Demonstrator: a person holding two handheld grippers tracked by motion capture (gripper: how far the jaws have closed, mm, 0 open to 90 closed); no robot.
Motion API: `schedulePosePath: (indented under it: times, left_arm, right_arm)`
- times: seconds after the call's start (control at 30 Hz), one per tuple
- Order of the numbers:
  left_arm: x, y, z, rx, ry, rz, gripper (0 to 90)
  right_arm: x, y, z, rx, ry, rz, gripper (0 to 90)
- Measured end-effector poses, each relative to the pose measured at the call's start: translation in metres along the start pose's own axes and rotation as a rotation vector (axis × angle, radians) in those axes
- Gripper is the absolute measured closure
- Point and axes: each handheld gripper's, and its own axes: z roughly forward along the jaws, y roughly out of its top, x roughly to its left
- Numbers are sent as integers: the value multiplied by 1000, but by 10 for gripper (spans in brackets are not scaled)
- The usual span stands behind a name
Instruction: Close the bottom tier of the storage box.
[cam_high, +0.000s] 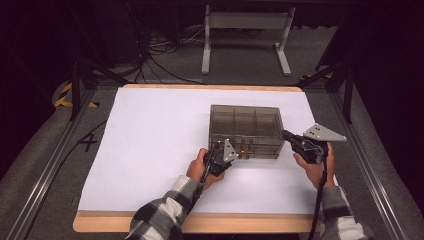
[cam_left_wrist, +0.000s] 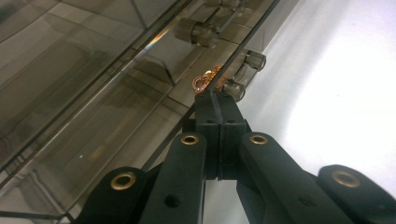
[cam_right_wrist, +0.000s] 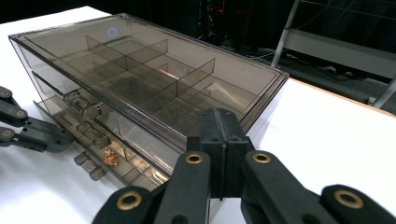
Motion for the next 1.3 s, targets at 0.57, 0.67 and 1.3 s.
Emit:
schedulePosePath:
  times: [0.57, 0.67, 1.3]
  left_arm:
    - [3, -2, 5, -1, 20, -19, 899]
    - [3, -2, 5, 3, 27, -23, 899]
    - [4, -3, 9, 9, 24, -22, 899]
  right_arm:
    - [0, 0, 0, 0, -1, 0, 900]
    - [0, 0, 0, 0, -2, -1, 900]
    - [1, 0, 0, 1, -9, -9, 900]
